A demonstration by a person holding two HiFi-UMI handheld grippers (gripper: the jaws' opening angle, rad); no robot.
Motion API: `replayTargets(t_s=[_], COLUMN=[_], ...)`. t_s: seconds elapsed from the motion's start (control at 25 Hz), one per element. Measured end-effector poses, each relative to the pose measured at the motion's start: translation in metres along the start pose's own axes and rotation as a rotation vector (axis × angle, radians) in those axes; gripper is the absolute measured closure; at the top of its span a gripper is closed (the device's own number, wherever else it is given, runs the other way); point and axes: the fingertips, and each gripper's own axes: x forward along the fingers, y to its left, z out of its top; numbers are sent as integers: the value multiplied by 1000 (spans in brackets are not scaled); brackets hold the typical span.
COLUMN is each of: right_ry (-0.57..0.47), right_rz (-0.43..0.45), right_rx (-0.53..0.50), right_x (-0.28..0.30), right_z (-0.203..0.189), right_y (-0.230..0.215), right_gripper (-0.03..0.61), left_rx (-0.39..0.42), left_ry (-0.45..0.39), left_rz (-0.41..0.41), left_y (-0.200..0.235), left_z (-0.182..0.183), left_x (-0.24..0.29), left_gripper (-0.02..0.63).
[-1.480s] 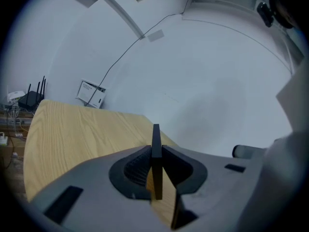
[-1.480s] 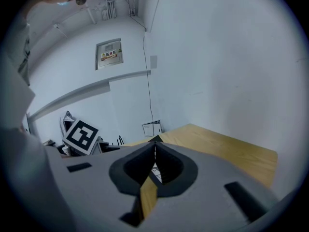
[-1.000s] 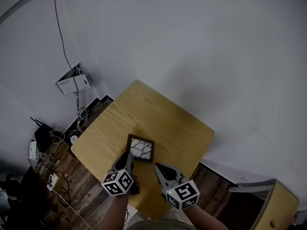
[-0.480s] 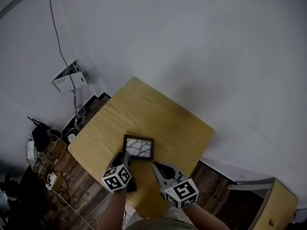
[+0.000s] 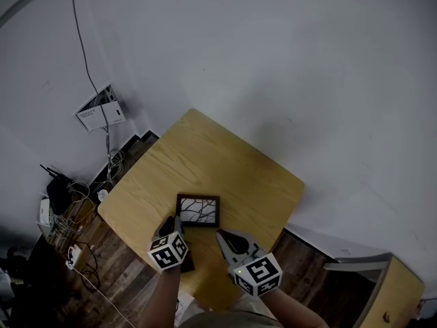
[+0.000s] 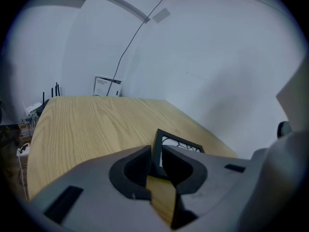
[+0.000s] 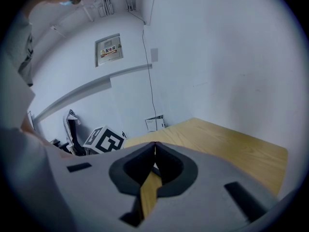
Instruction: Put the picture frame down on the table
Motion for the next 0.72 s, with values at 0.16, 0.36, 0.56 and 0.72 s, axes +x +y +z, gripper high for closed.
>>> replayTargets(t_s=[0.16,0.36,0.56,0.72], right_ry=[-4,-10,-19,-38], right_rz=[2,-16,-33,-37], right_rx=[-7,-14,-27,-32], right_x=[-3,-11,-19,-30], right_z=[-1,-4,-5,-5], right_y=[6,10,20,35], right_gripper=[578,578,578,578], left_rx=[-10,-1,49,78], left_ry=[-27,-72,-94,-110], left_rz=[-22,-56,-84,-116], left_y=[-6,-17,-22,-25], left_z=[7,19,24,22], left_x=[-13,-41,-78,-112], left_gripper=[552,575,606,611])
